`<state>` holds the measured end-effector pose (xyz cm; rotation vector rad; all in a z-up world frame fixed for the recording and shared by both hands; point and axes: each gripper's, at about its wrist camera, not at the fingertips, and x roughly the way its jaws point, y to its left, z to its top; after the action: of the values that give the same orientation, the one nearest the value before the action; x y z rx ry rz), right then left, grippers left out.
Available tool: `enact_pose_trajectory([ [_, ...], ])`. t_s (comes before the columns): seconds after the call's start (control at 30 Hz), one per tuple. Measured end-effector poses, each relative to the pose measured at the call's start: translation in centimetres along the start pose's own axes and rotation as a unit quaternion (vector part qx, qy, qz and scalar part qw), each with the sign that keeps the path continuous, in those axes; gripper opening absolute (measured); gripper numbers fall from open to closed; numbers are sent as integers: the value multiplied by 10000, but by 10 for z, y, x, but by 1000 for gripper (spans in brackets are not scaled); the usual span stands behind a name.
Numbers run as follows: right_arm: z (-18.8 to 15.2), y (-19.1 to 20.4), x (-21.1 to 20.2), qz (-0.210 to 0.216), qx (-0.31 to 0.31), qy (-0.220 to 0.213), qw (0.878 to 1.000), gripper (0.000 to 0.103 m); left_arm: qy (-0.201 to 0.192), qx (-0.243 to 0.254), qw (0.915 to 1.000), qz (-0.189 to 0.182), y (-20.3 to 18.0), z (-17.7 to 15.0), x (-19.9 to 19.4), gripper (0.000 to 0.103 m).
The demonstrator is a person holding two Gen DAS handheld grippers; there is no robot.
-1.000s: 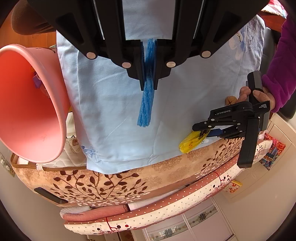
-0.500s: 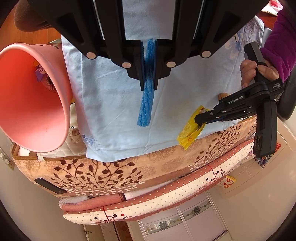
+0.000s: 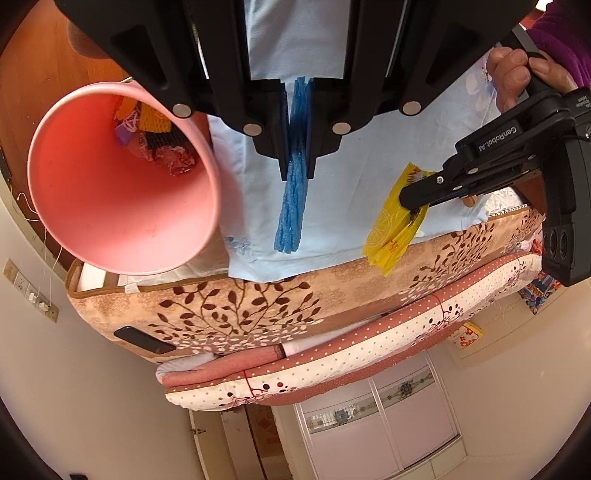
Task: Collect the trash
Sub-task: 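Carry the yellow bag and blue foam net over the pink bucket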
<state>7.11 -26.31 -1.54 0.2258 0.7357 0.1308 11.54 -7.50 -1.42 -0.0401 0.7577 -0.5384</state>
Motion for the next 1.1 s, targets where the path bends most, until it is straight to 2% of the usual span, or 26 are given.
enact_pose_trajectory([
  [0.33,1,-54,-32,-670,222,-423,9966,7,-76,54,9997,-218,-63,8,16,15],
  [0.53,0,-80,-41,-842,395,-513,9943,7,-139,230,9994,-205,-96,12,27,15],
  [1.1,-6,-114,-49,-1191,413,-567,9904,7,-111,267,9996,-79,-138,16,53,15],
])
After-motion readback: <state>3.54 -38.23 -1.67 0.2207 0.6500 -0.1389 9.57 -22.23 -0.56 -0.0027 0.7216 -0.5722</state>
